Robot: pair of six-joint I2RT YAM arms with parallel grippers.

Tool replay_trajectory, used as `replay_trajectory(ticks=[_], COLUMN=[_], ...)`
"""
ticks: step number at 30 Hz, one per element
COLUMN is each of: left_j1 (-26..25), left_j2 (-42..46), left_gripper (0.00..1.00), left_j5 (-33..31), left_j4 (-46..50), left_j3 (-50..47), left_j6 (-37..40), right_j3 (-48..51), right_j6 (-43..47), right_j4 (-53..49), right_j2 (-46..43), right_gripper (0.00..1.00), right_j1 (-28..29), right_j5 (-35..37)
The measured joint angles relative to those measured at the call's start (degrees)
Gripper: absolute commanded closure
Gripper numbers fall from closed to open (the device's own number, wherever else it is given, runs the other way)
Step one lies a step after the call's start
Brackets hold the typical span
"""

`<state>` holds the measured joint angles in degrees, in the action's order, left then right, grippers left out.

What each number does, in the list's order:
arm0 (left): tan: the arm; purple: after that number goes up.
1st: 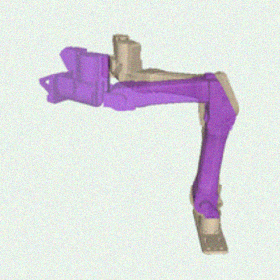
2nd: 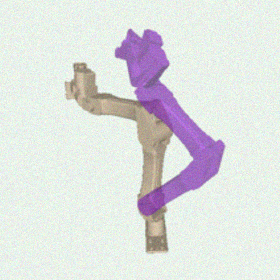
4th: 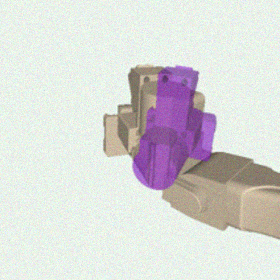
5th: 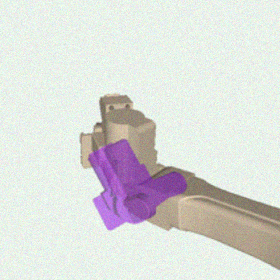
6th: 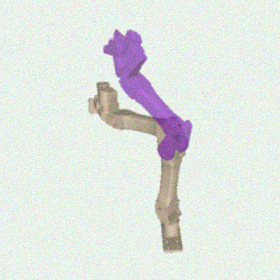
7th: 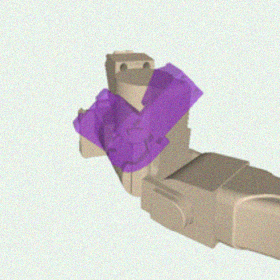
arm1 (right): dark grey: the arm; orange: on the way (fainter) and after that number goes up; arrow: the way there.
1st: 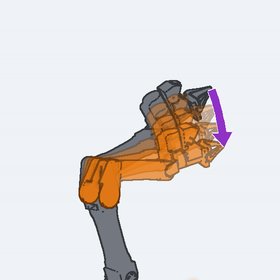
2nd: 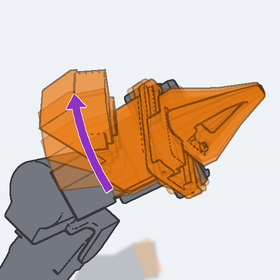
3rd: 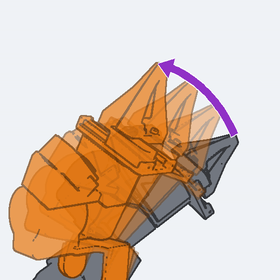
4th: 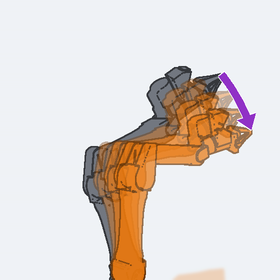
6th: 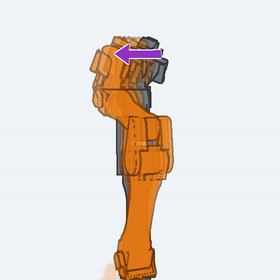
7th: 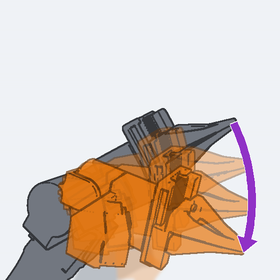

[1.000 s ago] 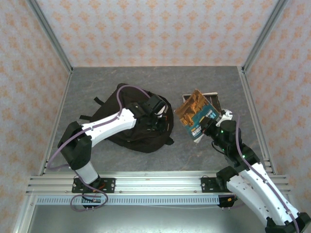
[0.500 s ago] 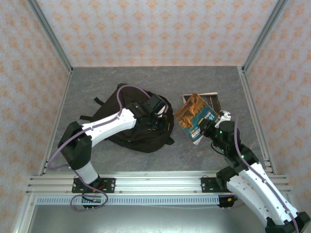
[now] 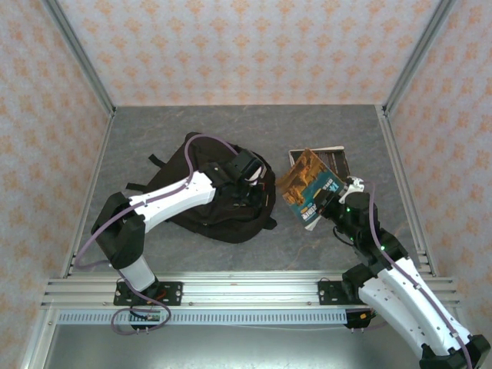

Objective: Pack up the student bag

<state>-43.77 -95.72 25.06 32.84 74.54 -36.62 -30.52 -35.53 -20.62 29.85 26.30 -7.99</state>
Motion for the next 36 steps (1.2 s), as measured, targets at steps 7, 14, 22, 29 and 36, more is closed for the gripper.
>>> replay_trajectory(ticks=[7,14,22,29,36], left_j1=[0.7,3.1,6.8,7.6,7.6], left_j2=[4.3,11.4,21.3,25.7,26.9], left_gripper=[1.0,1.0,1.0,1.0,1.0], left_j5=[-2.7,-6.8,-10.8,-12.5,-15.4], left_j4=[4.4,8.9,10.9,11.6,11.8], left_j3=[3.5,7.0,5.0,4.0,4.4], left_j6=[2.2,5.7,10.2,13.0,13.9], right_j3=[0.0,-0.9,-12.0,-14.3,-6.4], right_j6=[0.1,0.9,3.3,-6.6,-21.2], right_j4=[-0.2,-1.3,-6.1,-0.7,7.6], right_j2=[-1.0,-1.2,-0.4,5.1,13.8], right_gripper=[1.0,1.0,1.0,1.0,1.0], right_j1=[0.0,-0.1,-0.1,-0.1,-0.1], right_j5=[0.0,-1.7,-11.3,-23.8,-31.4])
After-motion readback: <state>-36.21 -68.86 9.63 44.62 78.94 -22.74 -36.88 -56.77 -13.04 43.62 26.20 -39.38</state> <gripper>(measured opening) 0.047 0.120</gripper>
